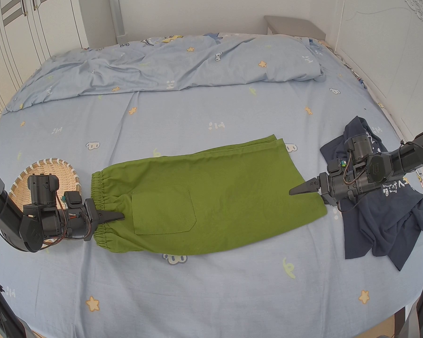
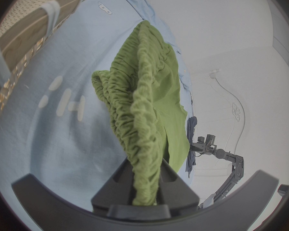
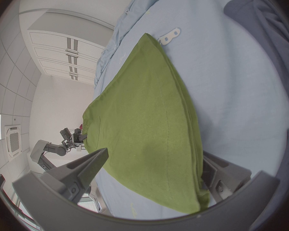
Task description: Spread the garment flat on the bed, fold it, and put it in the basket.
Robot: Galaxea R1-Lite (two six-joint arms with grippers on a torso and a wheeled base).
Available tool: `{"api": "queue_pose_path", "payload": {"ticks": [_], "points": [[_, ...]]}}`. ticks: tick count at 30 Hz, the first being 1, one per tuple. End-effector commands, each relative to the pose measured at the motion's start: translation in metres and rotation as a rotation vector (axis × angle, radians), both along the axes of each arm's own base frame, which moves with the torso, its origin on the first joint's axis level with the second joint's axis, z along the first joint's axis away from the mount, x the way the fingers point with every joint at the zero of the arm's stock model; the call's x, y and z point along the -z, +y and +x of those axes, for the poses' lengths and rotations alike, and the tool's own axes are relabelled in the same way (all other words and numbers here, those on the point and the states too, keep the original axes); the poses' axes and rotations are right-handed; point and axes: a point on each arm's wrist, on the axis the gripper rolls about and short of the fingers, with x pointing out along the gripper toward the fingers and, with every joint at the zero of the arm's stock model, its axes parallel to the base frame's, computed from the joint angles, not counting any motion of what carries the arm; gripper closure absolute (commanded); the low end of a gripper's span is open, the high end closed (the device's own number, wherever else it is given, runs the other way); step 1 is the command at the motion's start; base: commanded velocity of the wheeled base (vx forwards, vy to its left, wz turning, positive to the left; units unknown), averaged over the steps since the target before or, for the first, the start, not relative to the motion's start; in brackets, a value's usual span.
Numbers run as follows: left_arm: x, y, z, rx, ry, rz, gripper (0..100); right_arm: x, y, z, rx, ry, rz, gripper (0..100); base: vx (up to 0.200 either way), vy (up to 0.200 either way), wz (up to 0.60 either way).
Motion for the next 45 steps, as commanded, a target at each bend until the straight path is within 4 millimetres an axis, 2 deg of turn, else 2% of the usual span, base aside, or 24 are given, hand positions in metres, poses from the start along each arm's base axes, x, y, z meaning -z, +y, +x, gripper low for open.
{"api": "queue_pose_path", "payload": {"ticks": [1,9,15,17,20,23,24,27,30,34,37,38,39,41,42,44,45], "points": [[0.000,0.001,0.000,-0.003,-0.002,0.000,100,0.009,-0.002,0.006,0.006,0.016,-0.003,100,0.000,0.000,0.00],[0.001,0.003,0.001,-0.008,0.004,0.000,100,0.005,-0.019,0.011,0.007,0.010,0.064,100,0.000,0.000,0.00],[0.001,0.003,0.001,-0.009,0.013,-0.001,100,0.003,-0.021,0.010,0.010,0.012,0.065,100,0.000,0.000,0.00],[0.000,0.002,0.000,-0.008,0.042,-0.003,100,-0.002,-0.018,0.004,0.005,0.014,0.064,100,0.000,0.000,0.00],[-0.011,0.004,-0.005,-0.010,0.084,-0.001,100,-0.038,-0.017,-0.022,-0.005,-0.019,0.063,100,0.000,0.000,0.00],[-0.020,0.005,-0.010,-0.012,0.105,0.001,100,-0.047,-0.015,-0.036,-0.011,-0.011,0.062,100,0.000,0.000,0.00],[-0.023,0.004,-0.015,-0.003,0.123,0.010,100,-0.051,-0.011,-0.047,-0.025,-0.003,0.061,100,0.000,0.000,0.00],[-0.022,0.004,-0.024,0.029,0.154,0.046,100,-0.053,-0.010,-0.064,-0.026,0.019,0.056,100,0.000,0.000,0.00],[-0.019,0.008,-0.035,0.048,0.186,0.078,100,-0.046,-0.011,-0.084,-0.034,0.056,0.044,100,0.000,0.000,0.00],[-0.010,0.017,-0.057,0.077,0.236,0.130,100,-0.025,-0.012,-0.121,-0.088,0.102,0.011,100,0.000,0.000,0.00],[0.003,0.024,-0.075,0.096,0.266,0.162,100,-0.011,-0.005,-0.153,-0.130,0.173,0.003,100,0.000,0.000,0.00],[0.003,0.024,-0.075,0.096,0.266,0.162,100,-0.011,-0.005,-0.153,-0.130,0.173,0.003,100,0.000,0.000,0.00],[0.009,0.027,-0.083,0.103,0.276,0.173,100,-0.002,-0.001,-0.169,-0.154,0.198,-0.001,100,0.000,0.000,0.00],[0.016,0.028,-0.095,0.114,0.291,0.183,100,0.007,0.001,-0.186,-0.173,0.194,-0.002,100,0.000,0.000,0.00],[0.016,0.028,-0.095,0.114,0.291,0.183,100,0.007,0.001,-0.186,-0.173,0.194,-0.002,100,0.000,0.000,0.00],[0.024,0.028,-0.110,0.137,0.299,0.199,100,0.021,0.006,-0.210,-0.210,0.182,-0.005,100,0.000,0.000,0.00],[0.025,0.029,-0.112,0.139,0.302,0.200,100,0.023,0.006,-0.212,-0.214,0.181,-0.005,100,0.000,0.000,0.00]]}}
